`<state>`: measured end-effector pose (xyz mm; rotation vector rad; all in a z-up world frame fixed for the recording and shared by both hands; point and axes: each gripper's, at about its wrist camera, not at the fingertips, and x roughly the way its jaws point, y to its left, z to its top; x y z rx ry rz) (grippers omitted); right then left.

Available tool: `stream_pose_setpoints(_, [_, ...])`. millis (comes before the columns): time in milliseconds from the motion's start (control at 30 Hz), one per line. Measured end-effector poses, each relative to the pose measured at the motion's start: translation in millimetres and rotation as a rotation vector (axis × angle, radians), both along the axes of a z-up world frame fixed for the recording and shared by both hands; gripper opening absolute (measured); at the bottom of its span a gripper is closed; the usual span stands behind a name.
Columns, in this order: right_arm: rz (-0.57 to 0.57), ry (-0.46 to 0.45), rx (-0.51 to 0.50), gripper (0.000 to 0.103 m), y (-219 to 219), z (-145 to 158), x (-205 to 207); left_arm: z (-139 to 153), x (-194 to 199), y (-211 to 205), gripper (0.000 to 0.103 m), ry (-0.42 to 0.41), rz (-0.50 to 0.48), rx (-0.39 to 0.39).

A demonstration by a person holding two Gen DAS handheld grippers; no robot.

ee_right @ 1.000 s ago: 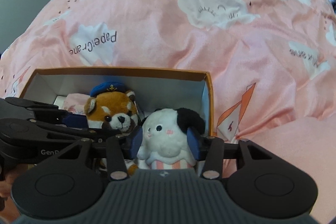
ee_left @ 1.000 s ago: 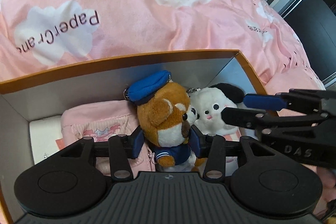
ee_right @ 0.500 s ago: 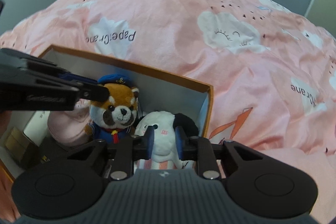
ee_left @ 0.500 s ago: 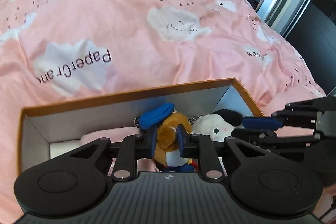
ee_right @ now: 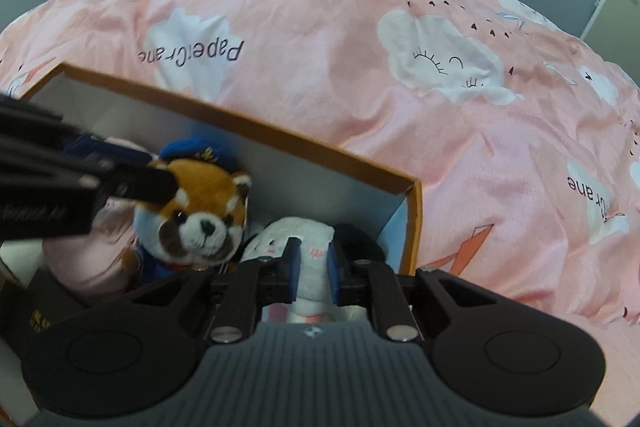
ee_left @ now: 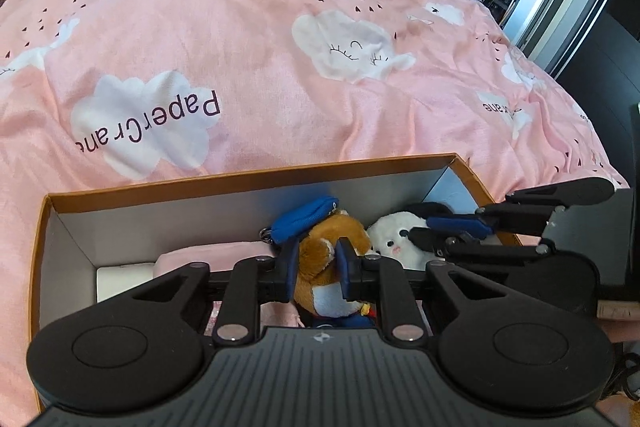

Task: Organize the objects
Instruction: 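Open both grippers to release the plushes into the box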

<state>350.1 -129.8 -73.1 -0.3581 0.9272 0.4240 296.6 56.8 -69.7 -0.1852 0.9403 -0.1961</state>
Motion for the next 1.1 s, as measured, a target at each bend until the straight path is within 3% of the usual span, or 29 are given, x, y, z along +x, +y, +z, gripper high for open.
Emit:
stream_pose_setpoints(267, [0.041, 0.070, 0.020, 0.017, -9, 27, -26, 11, -23, 5, 0.022, -0.031, 0.016, -0.053])
stream_pose_setpoints(500, [0.234, 0.167, -0.165, 0.018, 1, 18, -61, 21, -58, 11, 0.022, -0.009, 0.050, -0.131])
stream_pose_setpoints(633, [0.281, 0.202, -0.243, 0.016, 7, 2, -65, 22, -78, 17, 0.022, -0.004, 0.083, -0.179])
stream_pose_setpoints(867, [0.236, 0.115, -0.263, 0.015, 13, -7, -53, 22, -104, 22, 0.022, 0.000, 0.111, -0.215])
stream_pose_setpoints(1100, [0.156, 0.088, -0.185, 0.015, 8, -6, -44, 21, -120, 19, 0.022, 0.003, 0.134, -0.250])
